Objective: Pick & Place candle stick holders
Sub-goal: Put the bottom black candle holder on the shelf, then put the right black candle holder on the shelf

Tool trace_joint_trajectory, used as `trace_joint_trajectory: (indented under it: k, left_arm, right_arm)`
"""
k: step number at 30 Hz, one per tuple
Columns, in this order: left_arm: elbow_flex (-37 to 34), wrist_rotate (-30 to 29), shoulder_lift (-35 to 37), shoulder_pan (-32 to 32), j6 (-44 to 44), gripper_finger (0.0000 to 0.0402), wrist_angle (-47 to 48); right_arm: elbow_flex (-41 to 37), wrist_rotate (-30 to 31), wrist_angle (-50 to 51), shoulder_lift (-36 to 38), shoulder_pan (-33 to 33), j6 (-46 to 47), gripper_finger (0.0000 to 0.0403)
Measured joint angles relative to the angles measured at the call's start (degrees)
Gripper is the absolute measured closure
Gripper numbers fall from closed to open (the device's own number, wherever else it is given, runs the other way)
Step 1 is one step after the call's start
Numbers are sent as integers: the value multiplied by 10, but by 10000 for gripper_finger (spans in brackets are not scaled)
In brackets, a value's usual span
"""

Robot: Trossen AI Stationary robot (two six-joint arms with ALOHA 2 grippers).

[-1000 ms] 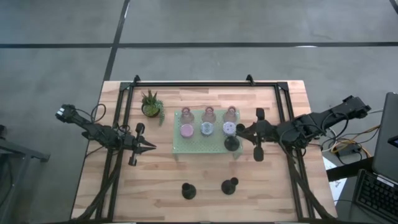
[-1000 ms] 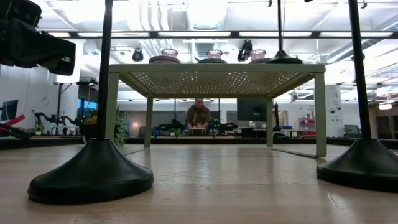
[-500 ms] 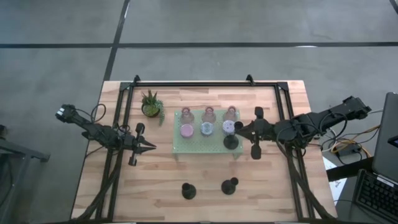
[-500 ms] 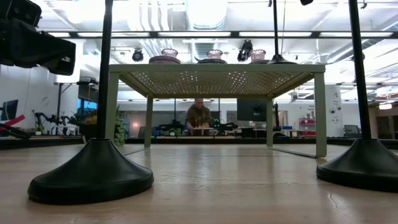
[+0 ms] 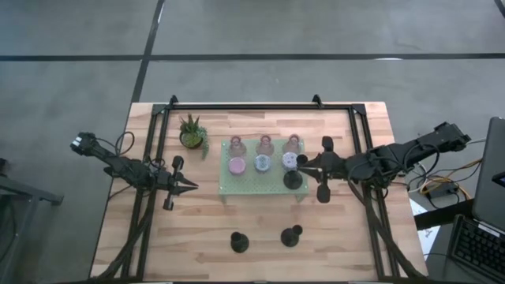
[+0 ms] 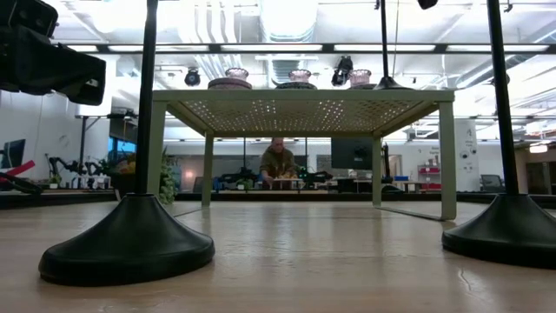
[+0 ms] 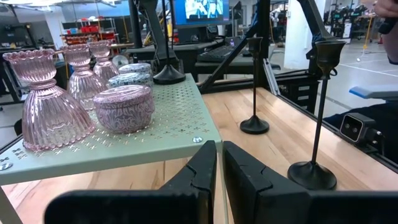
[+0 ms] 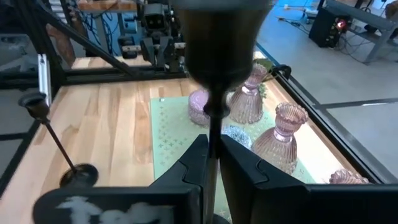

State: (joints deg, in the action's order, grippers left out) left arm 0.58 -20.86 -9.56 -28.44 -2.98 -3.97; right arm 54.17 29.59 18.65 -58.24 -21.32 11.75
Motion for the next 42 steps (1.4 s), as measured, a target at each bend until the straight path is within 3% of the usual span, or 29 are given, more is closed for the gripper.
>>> trace_joint_trajectory:
  k: [11,19,30,38,42]
  left_arm:
    - [0,0,0,0,0,369,0]
    - [0,0,0,0,0,369,0]
    - [0,0,0,0,0,369,0]
    - [0,0,0,0,0,369,0]
    - [0,0,0,0,0,369,0]
  right_arm:
    - [-1,-3,-5,9,-1,1,291]
    - [18,-62,16,15,-2,7,248]
    - [20,-57,55,15,-2,18,235]
    - [45,-58,159,16,-3,57,231]
    - [47,-89,209,16,-18,106,230]
